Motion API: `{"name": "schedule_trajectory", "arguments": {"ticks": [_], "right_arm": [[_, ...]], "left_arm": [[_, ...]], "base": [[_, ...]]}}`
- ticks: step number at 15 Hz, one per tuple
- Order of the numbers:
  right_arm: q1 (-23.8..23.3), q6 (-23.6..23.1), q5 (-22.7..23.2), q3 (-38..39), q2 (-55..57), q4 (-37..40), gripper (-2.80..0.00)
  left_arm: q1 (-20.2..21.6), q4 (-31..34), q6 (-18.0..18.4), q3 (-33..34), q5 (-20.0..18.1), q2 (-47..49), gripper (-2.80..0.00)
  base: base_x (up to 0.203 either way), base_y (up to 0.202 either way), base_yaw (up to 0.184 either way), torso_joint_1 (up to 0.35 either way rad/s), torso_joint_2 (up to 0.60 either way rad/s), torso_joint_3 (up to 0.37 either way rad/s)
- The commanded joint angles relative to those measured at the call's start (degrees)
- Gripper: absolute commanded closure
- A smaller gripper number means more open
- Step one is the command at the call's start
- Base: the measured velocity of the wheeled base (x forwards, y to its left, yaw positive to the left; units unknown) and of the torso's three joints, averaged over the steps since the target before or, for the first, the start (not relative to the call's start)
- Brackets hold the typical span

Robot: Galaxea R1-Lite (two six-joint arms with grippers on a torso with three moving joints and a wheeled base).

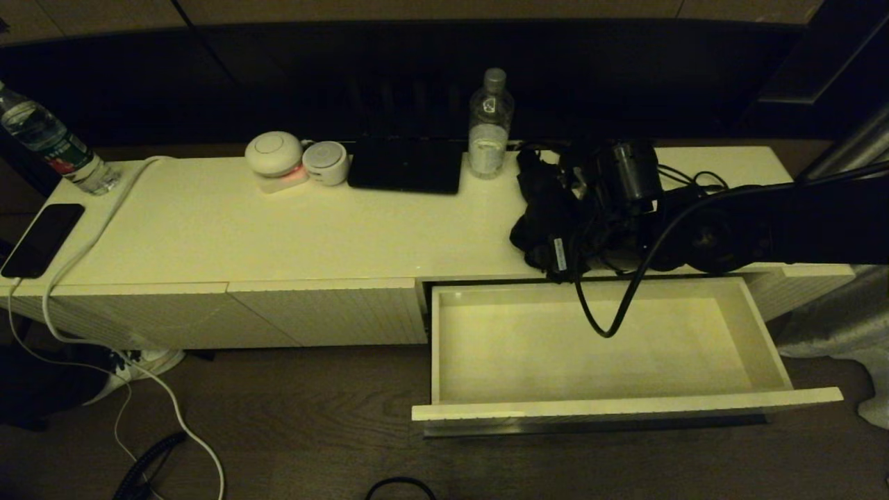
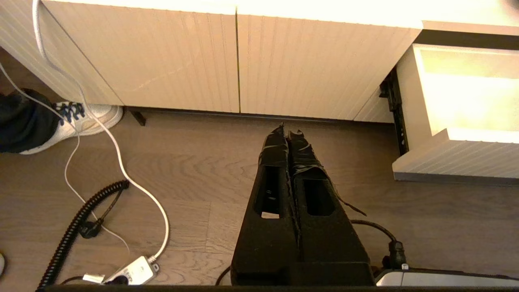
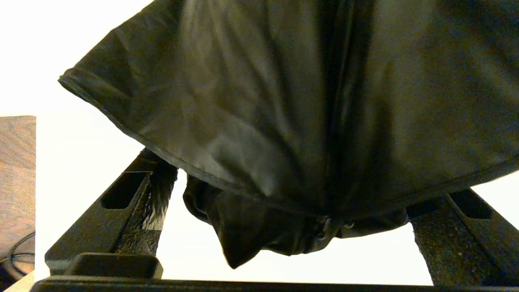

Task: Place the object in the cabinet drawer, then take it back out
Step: Put the umbrella in the drawer

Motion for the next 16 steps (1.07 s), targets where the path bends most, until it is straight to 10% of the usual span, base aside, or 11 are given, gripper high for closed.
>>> {"name": "schedule_trajectory", "arguments": {"ticks": [1, 2, 16], "right_arm": [[0.1, 0.5, -0.1, 0.4, 0.2, 0.1, -1.79], [0.1, 1.3, -0.1, 1.3, 0.3, 0.1, 0.00], [1.5, -5.1, -0.5, 4.9, -5.7, 4.3, 0.00]], "left_arm": [[0.0, 0.0, -0.1, 0.0, 0.0, -0.1, 0.00], [0.0, 0.0, -0.1, 0.0, 0.0, -0.1, 0.00], [0.0, 0.0, -0.1, 0.0, 0.0, -0.1, 0.00]], "base": [[0.000, 0.000, 0.000, 0.000, 0.00, 0.000], [0.000, 0.000, 0.000, 0.000, 0.00, 0.000], [0.000, 0.000, 0.000, 0.000, 0.00, 0.000]]}}
